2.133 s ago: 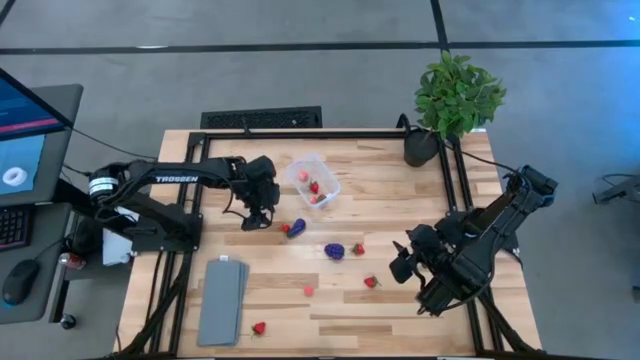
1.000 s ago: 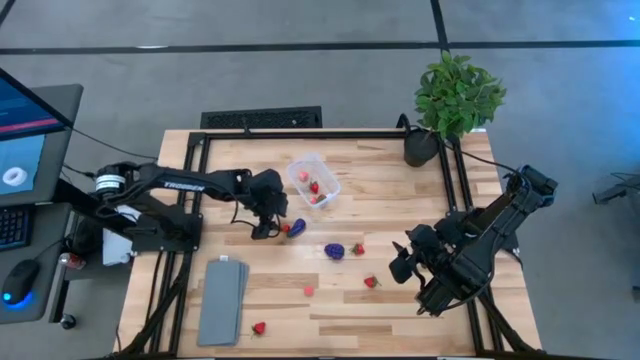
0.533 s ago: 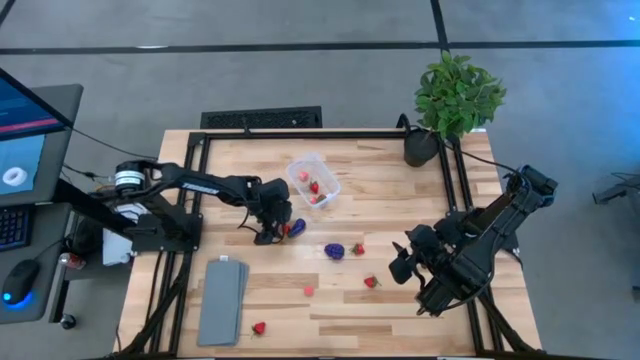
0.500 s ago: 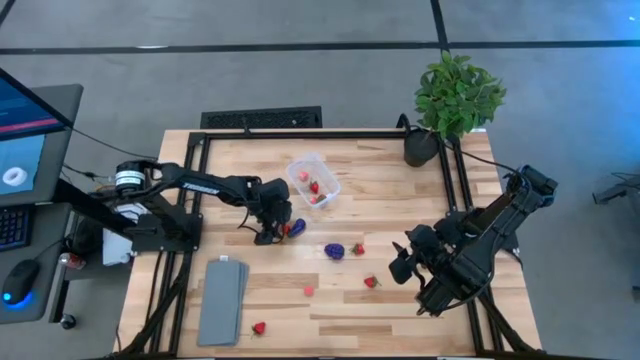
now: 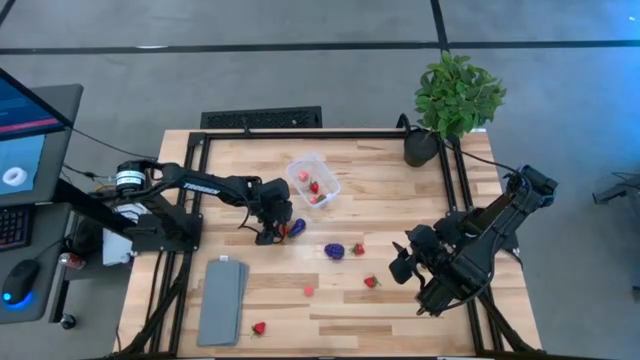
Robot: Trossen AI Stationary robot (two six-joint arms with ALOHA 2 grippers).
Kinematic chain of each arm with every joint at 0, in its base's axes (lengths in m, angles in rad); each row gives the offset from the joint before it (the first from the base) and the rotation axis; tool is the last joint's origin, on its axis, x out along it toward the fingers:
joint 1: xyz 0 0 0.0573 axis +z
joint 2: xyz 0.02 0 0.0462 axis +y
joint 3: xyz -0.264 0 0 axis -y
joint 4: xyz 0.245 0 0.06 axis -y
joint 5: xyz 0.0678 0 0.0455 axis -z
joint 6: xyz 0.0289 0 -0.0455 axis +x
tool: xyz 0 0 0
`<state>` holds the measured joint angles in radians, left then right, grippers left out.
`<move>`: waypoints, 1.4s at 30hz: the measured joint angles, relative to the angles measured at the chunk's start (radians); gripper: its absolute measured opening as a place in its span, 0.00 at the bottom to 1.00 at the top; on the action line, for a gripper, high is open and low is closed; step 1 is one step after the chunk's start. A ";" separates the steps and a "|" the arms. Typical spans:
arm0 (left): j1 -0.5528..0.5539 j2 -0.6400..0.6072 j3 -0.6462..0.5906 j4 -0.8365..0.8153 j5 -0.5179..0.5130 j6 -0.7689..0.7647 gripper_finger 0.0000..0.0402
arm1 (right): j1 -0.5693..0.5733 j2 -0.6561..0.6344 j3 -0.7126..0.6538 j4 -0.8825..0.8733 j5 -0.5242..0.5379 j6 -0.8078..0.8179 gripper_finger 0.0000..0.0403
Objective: Pick and placing Produce into tupperware
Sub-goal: Put the cherry into the transparent container
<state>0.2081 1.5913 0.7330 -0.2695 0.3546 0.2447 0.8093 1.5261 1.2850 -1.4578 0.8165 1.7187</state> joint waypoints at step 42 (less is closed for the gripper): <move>-0.039 -0.001 0.001 0.025 -0.089 0.006 0.54 | 0.000 0.000 0.000 0.003 0.000 0.000 0.59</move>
<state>0.1688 1.5906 0.7338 -0.2447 0.2657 0.2512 0.8093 1.5261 1.2846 -1.4544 0.8165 1.7191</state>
